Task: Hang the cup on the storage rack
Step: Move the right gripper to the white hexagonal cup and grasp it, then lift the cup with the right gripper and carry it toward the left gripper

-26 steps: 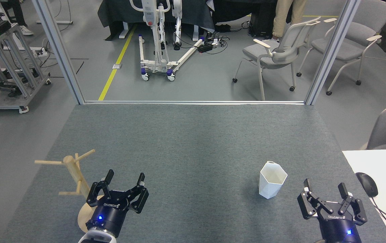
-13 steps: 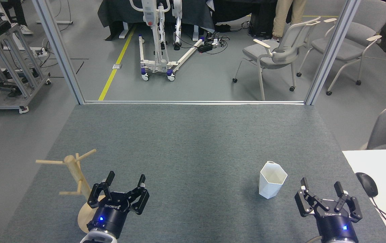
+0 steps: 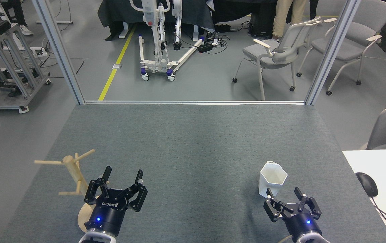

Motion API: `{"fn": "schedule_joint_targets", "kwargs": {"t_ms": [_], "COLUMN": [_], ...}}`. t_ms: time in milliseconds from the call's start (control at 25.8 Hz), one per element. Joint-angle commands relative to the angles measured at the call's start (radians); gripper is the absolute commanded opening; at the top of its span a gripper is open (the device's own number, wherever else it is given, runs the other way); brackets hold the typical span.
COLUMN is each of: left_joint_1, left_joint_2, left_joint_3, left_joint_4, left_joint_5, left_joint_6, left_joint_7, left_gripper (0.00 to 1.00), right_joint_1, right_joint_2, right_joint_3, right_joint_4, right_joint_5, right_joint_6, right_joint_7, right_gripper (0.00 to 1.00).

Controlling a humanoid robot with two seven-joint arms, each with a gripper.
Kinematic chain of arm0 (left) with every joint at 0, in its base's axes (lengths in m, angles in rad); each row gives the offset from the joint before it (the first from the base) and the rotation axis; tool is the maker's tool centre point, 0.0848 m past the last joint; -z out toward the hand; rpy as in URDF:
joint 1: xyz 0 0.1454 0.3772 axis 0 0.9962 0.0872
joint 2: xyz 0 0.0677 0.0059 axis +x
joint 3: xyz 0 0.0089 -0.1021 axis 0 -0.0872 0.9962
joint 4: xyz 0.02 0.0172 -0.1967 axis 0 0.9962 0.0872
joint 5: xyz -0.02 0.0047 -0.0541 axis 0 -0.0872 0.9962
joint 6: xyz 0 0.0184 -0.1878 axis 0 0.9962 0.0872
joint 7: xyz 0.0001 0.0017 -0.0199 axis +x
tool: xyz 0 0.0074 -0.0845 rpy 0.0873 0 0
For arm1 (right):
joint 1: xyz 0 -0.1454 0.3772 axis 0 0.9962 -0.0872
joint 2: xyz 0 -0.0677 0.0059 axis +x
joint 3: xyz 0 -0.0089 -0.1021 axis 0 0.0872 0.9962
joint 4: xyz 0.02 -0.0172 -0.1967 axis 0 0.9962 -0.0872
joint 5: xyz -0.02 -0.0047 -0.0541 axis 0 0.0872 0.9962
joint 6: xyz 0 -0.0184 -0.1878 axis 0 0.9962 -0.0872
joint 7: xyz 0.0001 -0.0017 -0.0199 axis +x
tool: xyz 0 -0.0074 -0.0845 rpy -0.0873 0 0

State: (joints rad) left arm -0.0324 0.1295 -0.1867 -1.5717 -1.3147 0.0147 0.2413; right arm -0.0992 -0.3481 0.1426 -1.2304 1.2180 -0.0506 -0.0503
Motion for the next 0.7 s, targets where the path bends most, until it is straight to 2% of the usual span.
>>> {"fn": "schedule_joint_targets", "kwargs": {"t_ms": [0,659], "left_joint_1": [-0.004,-0.004], "left_joint_2": [0.001,-0.002], "left_joint_3": [0.000,-0.007], "left_joint_4": [0.001,0.009], "left_joint_5": [0.000,0.012], "left_joint_6": [-0.001,0.002], "left_joint_7": [0.010,0.003], "left_gripper": [1.00,0.99], "right_joint_1": [-0.037,-0.244], "right_joint_2": [0.000,0.011], "right_joint_3": [0.014,0.071], "right_joint_4": [0.058,0.295], "right_joint_5": [0.000,0.000], "right_joint_6": [-0.002,-0.029], "right_joint_7": [-0.003,-0.003], "right_gripper": [1.00,1.00]}}
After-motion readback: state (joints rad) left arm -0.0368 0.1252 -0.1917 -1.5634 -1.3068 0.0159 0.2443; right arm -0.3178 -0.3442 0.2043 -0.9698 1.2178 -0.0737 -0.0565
